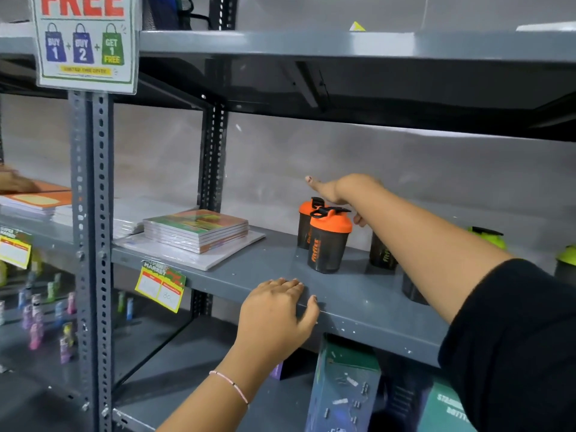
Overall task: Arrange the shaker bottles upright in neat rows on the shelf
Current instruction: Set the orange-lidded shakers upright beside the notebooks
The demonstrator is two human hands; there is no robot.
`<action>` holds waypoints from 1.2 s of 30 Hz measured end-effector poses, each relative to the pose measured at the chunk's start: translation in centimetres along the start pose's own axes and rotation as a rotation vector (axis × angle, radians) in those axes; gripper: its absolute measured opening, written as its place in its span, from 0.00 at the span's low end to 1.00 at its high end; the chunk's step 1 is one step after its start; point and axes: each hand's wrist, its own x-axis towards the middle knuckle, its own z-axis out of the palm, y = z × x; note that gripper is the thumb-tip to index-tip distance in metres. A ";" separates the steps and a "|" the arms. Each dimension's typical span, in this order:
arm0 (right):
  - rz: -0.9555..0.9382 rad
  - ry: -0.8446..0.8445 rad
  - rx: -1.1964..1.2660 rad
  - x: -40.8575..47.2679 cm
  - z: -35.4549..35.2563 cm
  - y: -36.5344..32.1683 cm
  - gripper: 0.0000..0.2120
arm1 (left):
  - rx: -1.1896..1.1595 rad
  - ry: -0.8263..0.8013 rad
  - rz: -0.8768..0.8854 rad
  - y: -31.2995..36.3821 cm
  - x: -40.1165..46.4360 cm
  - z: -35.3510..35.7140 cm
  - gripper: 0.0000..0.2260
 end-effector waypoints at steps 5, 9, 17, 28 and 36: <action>-0.114 0.298 0.101 -1.2 -1.3 6.0 0.48 | 0.021 -0.016 -0.020 0.6 0.1 0.1 0.15; -0.214 0.281 0.166 -0.9 0.8 7.8 0.39 | 0.041 -0.031 -0.056 1.6 0.1 0.1 0.16; -0.426 0.099 0.130 0.8 3.7 4.6 0.24 | 0.050 -0.023 -0.038 0.8 -0.1 -0.5 0.15; -0.449 0.026 0.230 2.4 3.4 7.1 0.21 | 0.032 -0.045 -0.032 1.0 -0.2 -0.5 0.17; -0.466 0.013 0.223 1.6 3.5 7.4 0.24 | 0.035 -0.042 -0.018 1.2 -0.3 -0.9 0.16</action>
